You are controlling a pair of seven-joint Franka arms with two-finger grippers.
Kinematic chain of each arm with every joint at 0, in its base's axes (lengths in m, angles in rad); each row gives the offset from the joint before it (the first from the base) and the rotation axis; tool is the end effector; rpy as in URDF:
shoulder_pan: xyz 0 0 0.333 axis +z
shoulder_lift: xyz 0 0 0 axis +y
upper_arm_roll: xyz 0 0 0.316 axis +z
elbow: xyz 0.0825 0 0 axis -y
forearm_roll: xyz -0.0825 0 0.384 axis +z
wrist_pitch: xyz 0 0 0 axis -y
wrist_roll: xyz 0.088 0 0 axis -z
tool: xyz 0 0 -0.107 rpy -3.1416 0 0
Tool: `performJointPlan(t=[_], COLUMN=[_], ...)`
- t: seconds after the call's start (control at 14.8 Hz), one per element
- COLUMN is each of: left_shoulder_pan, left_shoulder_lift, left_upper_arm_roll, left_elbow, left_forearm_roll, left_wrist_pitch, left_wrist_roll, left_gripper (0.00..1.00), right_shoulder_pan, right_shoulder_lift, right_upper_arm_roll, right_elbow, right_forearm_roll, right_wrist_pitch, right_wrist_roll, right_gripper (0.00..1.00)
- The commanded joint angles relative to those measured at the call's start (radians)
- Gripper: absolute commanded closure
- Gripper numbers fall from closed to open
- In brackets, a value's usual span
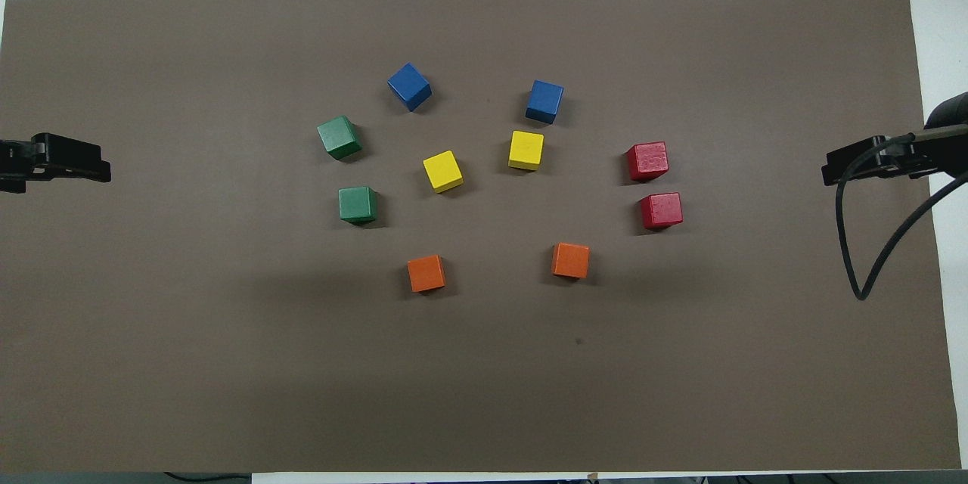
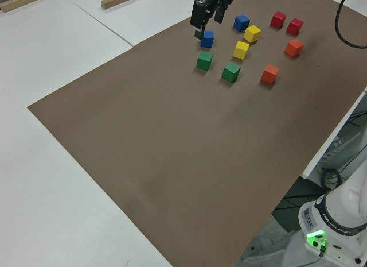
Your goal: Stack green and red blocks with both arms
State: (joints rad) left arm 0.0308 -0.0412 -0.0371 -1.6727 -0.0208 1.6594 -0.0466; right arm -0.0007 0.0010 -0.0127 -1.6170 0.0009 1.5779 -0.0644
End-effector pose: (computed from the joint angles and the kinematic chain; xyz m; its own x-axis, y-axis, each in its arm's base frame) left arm 0.5486 -0.0059 0.6067 0.9988 0.0421 0.0269 0.0416 -0.9989 0.0205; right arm 0.5539 -0.0073 0.6028 0.9979 0.0510 -0.0399 0.0509 -0.9987 -0.0035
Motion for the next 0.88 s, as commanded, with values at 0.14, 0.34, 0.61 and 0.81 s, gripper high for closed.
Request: performJointPlan(t=[0.14,0.34,0.61,0.81], left_shoulder_pan=[0.001,0.004,0.004,-0.002], left_shoulder_lift=[-0.025,-0.025,-0.032,-0.037], left_upper_arm_roll=[-0.009,-0.009,-0.009,-0.012], left_elbow=[-0.025,-0.027,-0.035,-0.047], left_forearm_roll=[0.013,0.013,0.012,0.012], left_wrist_pitch=[0.016,0.022,0.013,0.017], left_wrist_roll=[0.01,0.002,0.008,0.001], left_gripper=[0.0,0.0,0.0,0.0], right_shoulder_pan=[0.001,0.001,0.002,0.054], right_shoulder_lift=[0.005,0.005,-0.004,-0.041], right_upper_arm_roll=[0.005,0.005,0.008,0.017], right_elbow=[0.011,0.009,-0.027,-0.144], right_forearm_roll=[-0.021,-0.021,-0.007,-0.002], right_wrist_pitch=[-0.016,-0.015,0.013,0.131], right_wrist_roll=[0.009,0.009,0.029,0.096], right_gripper=[0.0,0.0,0.0,0.0])
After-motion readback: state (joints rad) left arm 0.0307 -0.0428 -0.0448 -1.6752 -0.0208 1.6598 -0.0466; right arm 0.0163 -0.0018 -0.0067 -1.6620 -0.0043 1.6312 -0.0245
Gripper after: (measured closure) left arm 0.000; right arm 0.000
